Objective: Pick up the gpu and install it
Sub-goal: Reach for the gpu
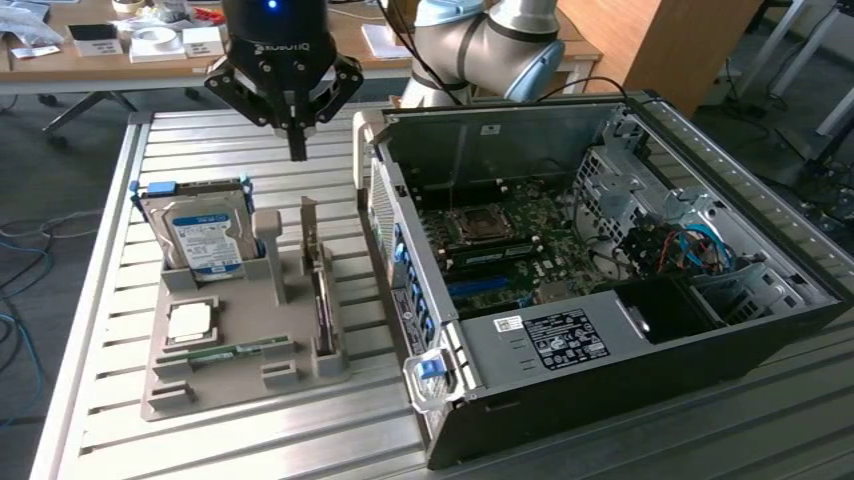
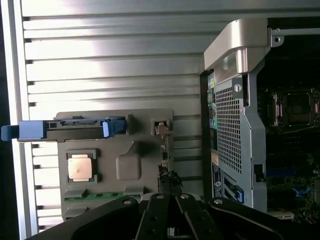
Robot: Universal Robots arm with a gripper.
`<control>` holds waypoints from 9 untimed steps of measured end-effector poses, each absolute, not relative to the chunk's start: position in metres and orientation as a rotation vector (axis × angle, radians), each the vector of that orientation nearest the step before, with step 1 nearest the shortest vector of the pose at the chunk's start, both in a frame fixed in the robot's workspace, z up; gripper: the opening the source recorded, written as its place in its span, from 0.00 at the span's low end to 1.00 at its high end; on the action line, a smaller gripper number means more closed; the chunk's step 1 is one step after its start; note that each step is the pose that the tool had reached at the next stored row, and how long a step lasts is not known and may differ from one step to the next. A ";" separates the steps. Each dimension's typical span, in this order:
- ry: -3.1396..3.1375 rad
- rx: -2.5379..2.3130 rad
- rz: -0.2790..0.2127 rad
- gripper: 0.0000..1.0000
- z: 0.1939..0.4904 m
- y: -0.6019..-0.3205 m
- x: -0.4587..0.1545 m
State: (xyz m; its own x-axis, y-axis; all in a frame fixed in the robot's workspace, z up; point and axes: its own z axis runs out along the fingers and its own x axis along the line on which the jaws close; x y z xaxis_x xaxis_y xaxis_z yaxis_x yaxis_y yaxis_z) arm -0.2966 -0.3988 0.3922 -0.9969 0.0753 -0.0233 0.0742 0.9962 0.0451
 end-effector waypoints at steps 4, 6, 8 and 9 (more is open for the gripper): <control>3.114 0.117 0.069 0.11 0.392 -0.399 -0.302; 3.114 0.117 0.069 0.11 0.392 -0.399 -0.305; 3.114 0.117 0.069 0.11 0.392 -0.399 -0.308; 3.114 0.117 0.069 0.11 0.392 -0.399 -0.309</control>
